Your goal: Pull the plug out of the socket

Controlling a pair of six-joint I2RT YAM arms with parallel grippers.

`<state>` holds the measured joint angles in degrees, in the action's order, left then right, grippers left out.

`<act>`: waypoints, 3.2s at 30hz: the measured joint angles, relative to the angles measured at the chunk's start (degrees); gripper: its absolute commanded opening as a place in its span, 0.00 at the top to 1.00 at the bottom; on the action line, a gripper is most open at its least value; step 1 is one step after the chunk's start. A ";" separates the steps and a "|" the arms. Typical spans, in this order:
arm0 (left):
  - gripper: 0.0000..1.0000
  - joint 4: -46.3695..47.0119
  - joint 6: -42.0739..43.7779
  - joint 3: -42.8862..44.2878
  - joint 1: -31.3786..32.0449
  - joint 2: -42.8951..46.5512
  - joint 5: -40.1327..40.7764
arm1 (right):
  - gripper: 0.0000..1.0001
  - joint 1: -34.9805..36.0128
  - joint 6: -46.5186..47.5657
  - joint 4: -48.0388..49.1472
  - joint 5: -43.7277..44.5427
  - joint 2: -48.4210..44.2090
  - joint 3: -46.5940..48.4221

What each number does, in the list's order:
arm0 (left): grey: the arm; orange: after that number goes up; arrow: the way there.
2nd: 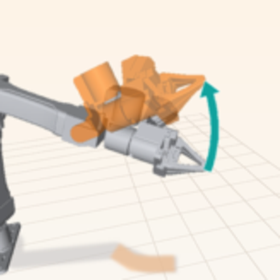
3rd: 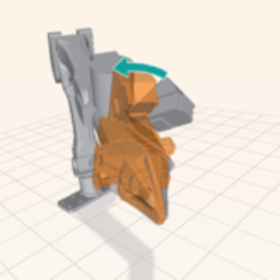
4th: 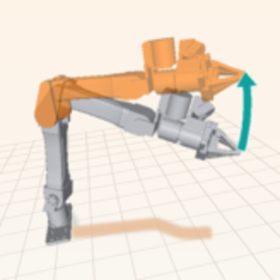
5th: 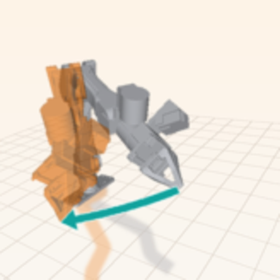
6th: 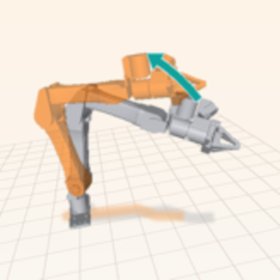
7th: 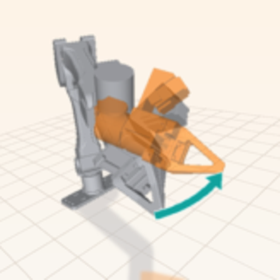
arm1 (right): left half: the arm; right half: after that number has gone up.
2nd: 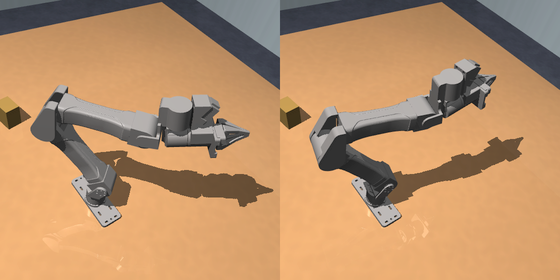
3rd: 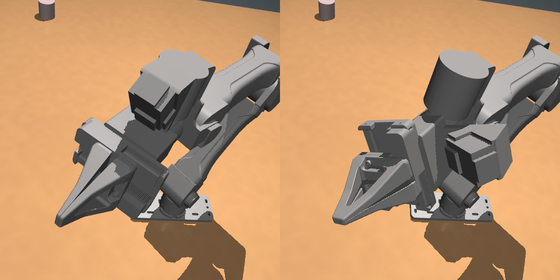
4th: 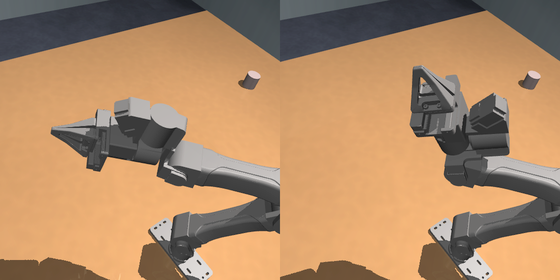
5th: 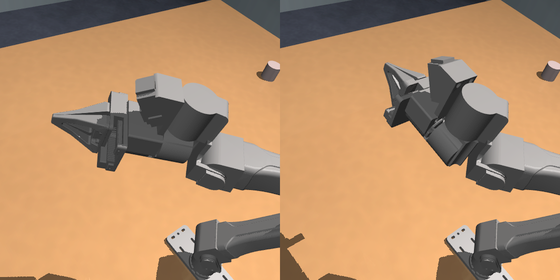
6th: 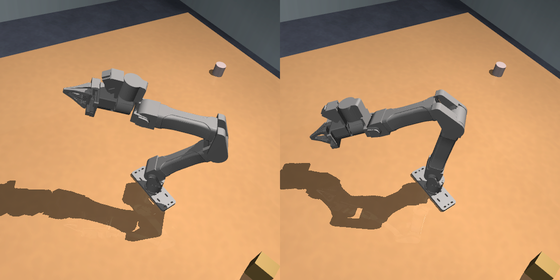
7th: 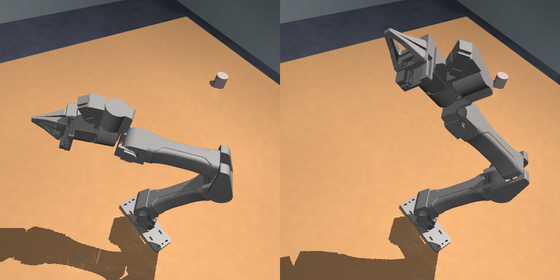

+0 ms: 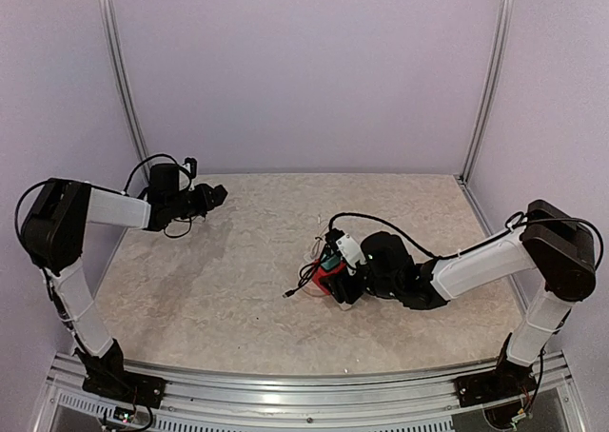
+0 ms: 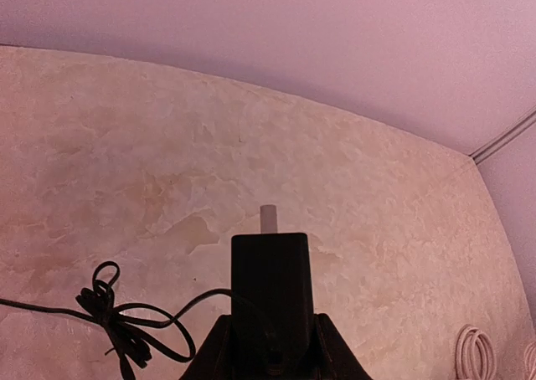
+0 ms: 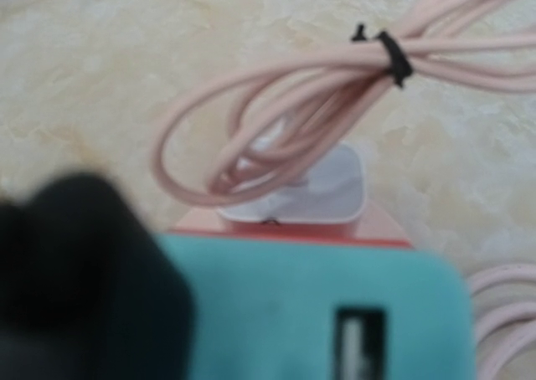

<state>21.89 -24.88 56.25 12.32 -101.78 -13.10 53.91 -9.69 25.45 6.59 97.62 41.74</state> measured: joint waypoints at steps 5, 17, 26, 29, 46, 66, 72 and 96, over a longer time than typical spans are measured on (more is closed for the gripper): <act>0.77 -5.99 0.07 8.07 0.20 -8.85 -0.50 | 0.95 0.00 -0.26 -0.79 0.07 0.00 0.46; 0.46 -14.86 0.68 14.84 0.31 -17.14 0.33 | 0.61 0.00 -0.57 -2.32 0.31 0.04 1.31; 0.01 -16.04 0.68 11.37 1.62 -13.75 0.46 | 0.32 -0.02 -1.11 -3.89 0.55 -0.70 1.49; 0.01 -15.91 0.61 7.50 3.37 -7.91 0.42 | 0.25 -0.09 -1.75 -5.62 0.55 -2.36 0.94; 0.01 -9.60 0.24 -10.49 18.23 8.44 -0.07 | 0.04 -0.22 -2.54 -7.34 -2.97 -15.39 -4.33; 0.03 -4.00 2.91 -12.76 22.16 8.74 -8.28 | 0.14 -0.35 1.66 -6.73 -4.61 -4.13 -0.09; 0.03 -2.78 2.82 -15.06 22.16 10.56 -9.40 | 0.07 -0.37 2.34 -6.73 -4.20 -3.34 1.77; 0.34 4.42 -2.80 -18.34 33.68 2.62 -6.99 | 0.20 -17.57 -6.67 -10.29 -13.05 -28.57 -11.52</act>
<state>26.30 -27.68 37.91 46.00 -99.15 -20.10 36.34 -16.36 15.16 -6.46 69.06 30.22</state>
